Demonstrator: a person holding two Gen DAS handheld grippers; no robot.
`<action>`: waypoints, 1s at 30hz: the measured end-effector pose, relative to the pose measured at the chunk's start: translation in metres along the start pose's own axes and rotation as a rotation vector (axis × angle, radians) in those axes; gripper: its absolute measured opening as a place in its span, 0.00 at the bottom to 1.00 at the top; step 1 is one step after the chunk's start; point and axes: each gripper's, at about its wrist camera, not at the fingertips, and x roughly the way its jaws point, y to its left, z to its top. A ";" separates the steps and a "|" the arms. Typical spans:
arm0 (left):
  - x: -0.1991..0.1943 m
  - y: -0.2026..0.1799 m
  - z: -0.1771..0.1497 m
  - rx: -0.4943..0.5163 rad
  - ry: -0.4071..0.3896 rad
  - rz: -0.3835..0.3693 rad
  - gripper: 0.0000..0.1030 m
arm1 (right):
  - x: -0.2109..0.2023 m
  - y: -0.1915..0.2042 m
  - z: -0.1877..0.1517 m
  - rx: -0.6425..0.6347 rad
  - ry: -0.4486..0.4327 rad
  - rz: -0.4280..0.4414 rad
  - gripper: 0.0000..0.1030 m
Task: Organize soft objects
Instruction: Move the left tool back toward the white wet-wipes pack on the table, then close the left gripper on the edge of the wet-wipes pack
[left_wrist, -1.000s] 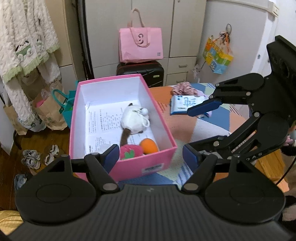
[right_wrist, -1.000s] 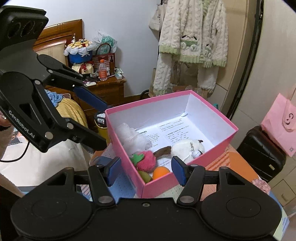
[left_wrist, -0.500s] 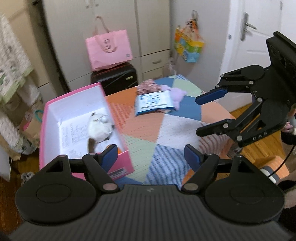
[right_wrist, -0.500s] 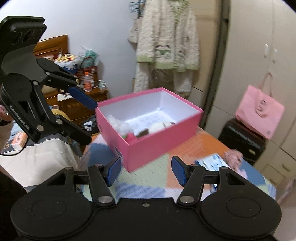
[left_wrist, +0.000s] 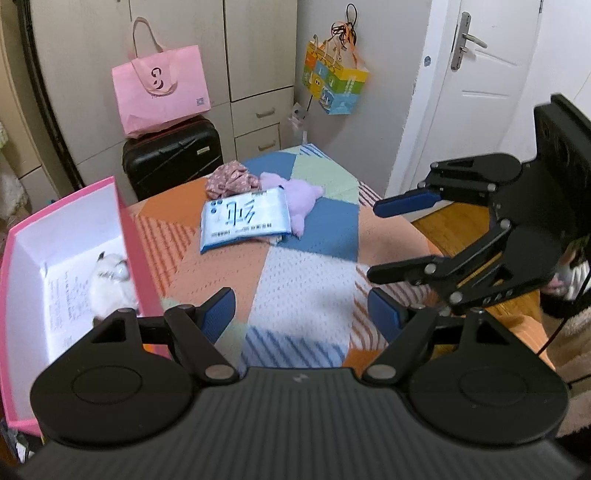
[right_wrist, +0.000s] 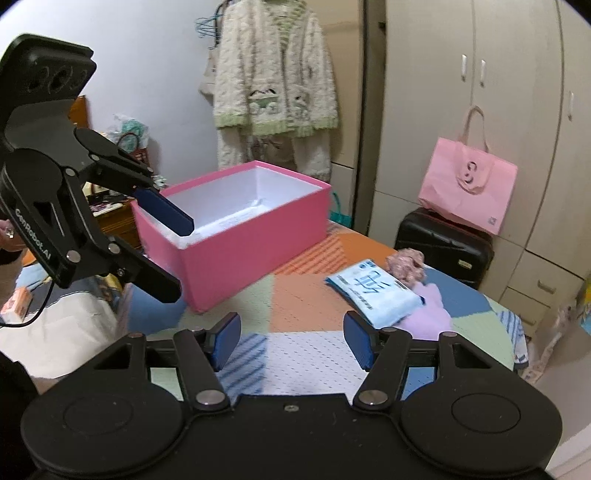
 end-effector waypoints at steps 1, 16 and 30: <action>0.005 0.002 0.002 -0.008 -0.005 0.004 0.76 | 0.004 -0.004 -0.003 -0.006 -0.002 -0.020 0.65; 0.101 0.033 0.027 -0.093 -0.162 0.137 0.76 | 0.083 -0.051 -0.020 0.036 -0.015 -0.111 0.65; 0.189 0.087 0.021 -0.371 -0.192 0.155 0.74 | 0.140 -0.063 -0.027 0.011 0.016 -0.172 0.65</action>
